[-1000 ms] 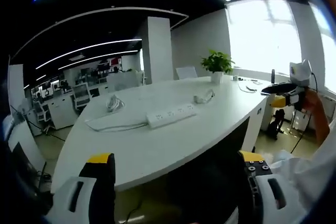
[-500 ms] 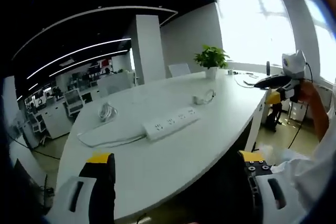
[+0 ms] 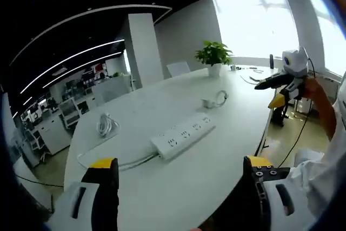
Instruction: Straighten the power strip on the desk, plug the charger into it
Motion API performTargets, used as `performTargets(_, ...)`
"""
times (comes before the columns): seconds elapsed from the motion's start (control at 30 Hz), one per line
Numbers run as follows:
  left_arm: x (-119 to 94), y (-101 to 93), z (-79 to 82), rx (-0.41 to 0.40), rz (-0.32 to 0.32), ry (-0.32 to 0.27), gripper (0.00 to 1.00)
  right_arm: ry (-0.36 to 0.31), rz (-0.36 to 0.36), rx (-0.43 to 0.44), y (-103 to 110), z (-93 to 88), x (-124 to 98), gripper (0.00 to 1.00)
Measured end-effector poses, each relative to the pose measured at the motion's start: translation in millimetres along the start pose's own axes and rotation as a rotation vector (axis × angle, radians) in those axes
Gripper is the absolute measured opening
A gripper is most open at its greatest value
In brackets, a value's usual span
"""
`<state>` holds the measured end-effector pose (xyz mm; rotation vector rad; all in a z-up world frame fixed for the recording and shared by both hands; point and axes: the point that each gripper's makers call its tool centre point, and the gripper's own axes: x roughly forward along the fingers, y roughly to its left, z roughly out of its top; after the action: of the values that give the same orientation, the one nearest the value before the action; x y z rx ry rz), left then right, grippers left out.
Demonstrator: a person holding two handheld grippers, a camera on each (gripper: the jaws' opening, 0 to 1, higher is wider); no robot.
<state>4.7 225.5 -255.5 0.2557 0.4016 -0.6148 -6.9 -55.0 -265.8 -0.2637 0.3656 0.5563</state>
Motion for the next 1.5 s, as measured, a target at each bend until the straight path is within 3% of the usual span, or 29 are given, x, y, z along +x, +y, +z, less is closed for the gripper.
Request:
performTargets(0.23, 30.6, -3.4, 7.5, 0.042, -0.086, 0.016, 0.95, 0.023, 0.024, -0.005, -7.4, 0.4, 17.8, 0.66)
performTargets(0.47, 64.9, 10.3, 10.6, 0.088, -0.15, 0.066, 0.96, 0.033, 0.059, 0.011, -8.6, 1.2, 36.3, 0.66)
performTargets(0.53, 74.8, 11.4, 11.2, 0.116, -0.194, 0.077, 0.96, 0.038, 0.064, 0.009, -8.5, 1.3, 42.0, 0.66)
performTargets(0.93, 146.4, 25.3, 5.9, 0.243, -0.403, 0.224, 0.96, 0.054, 0.092, 0.045, -10.4, -4.5, 63.4, 0.66)
performTargets(1.1, 170.8, 27.8, -5.8, 0.339, -0.453, 0.303, 0.95, 0.06, 0.098, 0.068, -11.5, -9.5, 67.9, 0.66)
performTargets(1.27, 194.7, 26.1, -12.7, 0.378, -0.501, 0.336, 0.95, 0.066, 0.103, 0.084, -13.2, -12.6, 70.4, 0.66)
performTargets(1.33, 199.2, 20.5, -18.1, 0.393, -0.563, 0.354, 0.95, 0.067, 0.108, 0.094, -14.0, -13.6, 71.7, 0.66)
performTargets(1.5, 211.3, 19.7, -29.4, 0.502, -0.611, 0.394, 0.91, 0.076, 0.105, 0.104, -16.7, -16.3, 74.0, 0.66)
